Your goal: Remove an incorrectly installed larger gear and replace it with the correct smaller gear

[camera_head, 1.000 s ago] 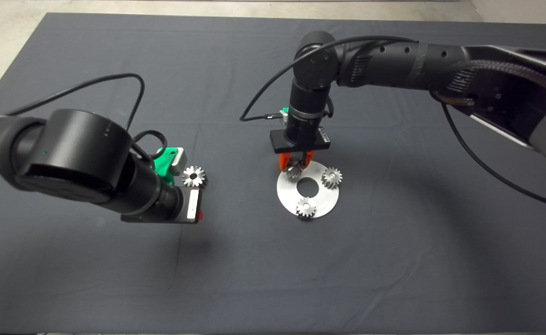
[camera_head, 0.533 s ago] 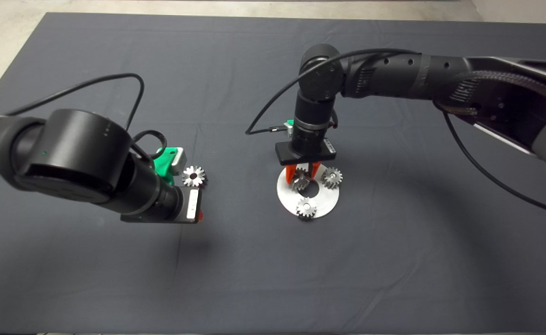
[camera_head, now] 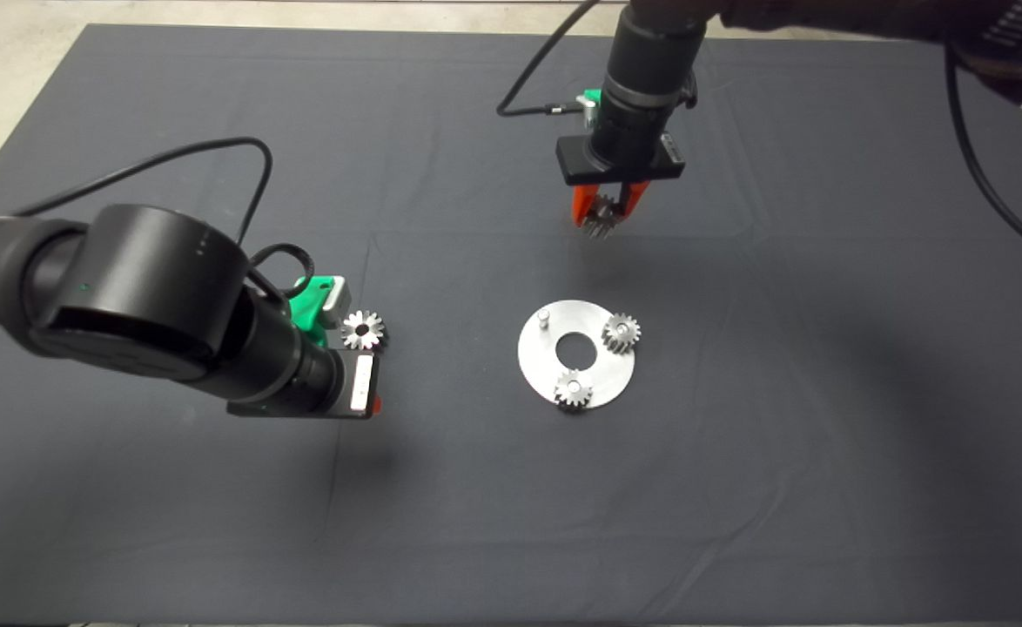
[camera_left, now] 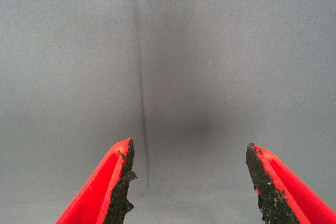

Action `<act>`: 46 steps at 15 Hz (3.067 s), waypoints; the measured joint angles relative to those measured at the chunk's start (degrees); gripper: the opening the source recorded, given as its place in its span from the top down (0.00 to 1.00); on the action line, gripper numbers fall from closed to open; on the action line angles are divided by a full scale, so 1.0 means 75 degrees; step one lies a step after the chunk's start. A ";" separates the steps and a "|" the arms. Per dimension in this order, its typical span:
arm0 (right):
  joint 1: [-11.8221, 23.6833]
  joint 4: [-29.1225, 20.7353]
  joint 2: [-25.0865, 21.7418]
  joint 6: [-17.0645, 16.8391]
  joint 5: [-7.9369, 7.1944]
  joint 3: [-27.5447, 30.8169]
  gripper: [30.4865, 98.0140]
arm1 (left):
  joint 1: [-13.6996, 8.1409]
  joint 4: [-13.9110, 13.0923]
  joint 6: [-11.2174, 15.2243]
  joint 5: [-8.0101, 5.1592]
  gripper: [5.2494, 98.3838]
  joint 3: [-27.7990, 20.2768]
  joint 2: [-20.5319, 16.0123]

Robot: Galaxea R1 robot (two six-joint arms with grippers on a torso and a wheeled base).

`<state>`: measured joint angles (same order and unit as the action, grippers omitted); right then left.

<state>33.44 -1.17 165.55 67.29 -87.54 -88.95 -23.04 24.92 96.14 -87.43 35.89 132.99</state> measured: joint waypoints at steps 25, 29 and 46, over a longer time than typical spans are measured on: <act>-0.0508 0.1322 0.0831 0.0313 -0.0003 -0.0937 0.92 | 0.0000 -0.0002 0.0000 0.0003 0.48 0.0065 0.0020; -0.0860 0.0822 0.0834 0.0289 0.0000 -0.1093 0.92 | 0.0000 -0.0002 0.0000 0.0005 0.48 0.0069 0.0026; -0.1298 0.0599 0.0852 0.0204 0.0062 -0.1301 0.92 | 0.0003 -0.0002 0.0000 0.0003 0.48 0.0224 0.0361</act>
<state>23.70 3.33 171.94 68.83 -87.08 -98.71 -23.02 24.91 96.14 -87.41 37.57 135.69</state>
